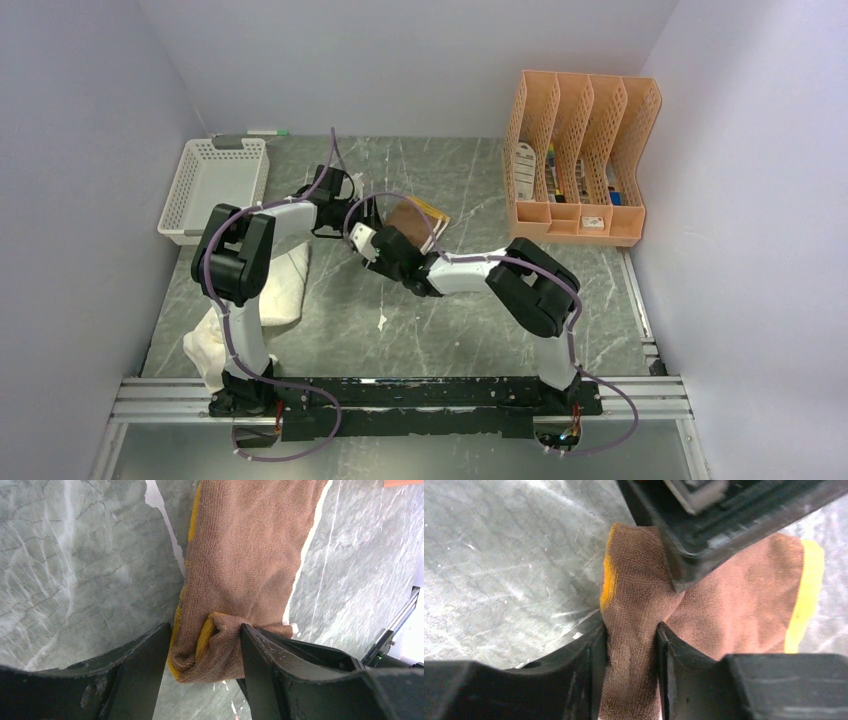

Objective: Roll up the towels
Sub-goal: Roll the towel at the center of the board.

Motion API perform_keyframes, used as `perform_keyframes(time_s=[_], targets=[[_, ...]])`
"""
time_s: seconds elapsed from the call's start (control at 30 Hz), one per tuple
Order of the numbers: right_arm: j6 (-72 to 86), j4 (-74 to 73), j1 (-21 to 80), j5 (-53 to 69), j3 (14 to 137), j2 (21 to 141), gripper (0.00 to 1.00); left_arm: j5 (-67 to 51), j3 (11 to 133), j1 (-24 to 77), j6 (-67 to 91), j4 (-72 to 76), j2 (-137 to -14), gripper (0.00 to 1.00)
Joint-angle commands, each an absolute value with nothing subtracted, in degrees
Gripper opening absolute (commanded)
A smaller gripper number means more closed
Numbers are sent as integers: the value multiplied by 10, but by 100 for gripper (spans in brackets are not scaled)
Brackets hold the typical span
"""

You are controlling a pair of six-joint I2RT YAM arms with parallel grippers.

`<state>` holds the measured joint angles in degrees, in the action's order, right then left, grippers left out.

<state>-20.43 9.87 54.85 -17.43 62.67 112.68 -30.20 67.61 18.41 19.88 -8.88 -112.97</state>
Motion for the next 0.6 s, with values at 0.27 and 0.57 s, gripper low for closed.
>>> perform_keyframes(time_s=[0.27,0.57], targets=[[-91,-12,442,158,662,1122,17,-282,661,148,190,-157,-1110,68],[56,-2,351,463,694,1126,12,-300,673,32,210,-160,-949,72]])
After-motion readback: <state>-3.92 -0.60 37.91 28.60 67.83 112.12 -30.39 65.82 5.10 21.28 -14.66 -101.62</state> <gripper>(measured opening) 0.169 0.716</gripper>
